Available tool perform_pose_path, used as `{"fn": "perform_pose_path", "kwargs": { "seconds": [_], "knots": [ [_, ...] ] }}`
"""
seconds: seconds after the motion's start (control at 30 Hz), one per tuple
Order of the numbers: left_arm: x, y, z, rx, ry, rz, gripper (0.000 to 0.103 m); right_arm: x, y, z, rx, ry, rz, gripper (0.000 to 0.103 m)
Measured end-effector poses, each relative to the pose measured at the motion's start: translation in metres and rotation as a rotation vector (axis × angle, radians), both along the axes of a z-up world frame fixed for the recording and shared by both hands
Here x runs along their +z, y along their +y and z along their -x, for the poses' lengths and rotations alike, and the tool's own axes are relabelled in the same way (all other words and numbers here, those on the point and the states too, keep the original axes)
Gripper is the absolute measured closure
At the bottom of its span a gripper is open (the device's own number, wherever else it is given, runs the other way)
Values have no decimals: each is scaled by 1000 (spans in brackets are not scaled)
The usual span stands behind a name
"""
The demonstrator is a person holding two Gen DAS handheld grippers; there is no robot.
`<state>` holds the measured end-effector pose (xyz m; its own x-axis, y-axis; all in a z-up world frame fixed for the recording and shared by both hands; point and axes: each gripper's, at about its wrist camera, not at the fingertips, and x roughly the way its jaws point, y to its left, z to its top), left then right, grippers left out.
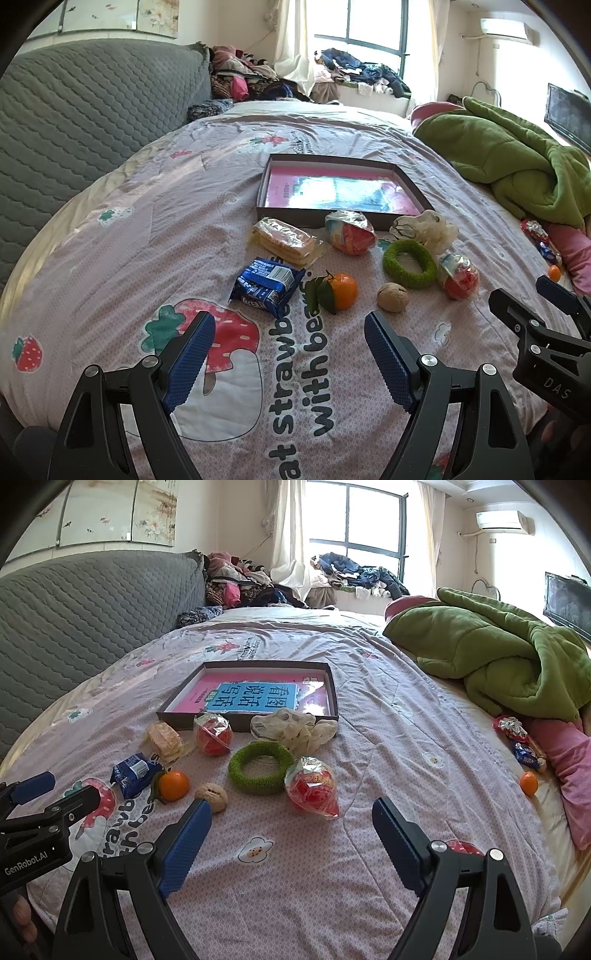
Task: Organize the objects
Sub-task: 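Move left tool to the mandarin orange while right tool approaches the red-wrapped egg toy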
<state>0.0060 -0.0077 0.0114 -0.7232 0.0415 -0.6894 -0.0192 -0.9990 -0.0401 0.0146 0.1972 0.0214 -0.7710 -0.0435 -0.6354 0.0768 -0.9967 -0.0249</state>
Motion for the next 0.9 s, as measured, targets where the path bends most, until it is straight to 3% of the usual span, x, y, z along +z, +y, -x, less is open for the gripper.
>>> {"fn": "perform_pose_path", "kwargs": {
  "seconds": [0.43,0.9],
  "knots": [
    [5,0,-2,-13,11,3,19,7,4,-2,-4,20,1,15],
    [45,3,33,-29,55,-3,19,35,19,22,9,64,-28,15]
  ]
}}
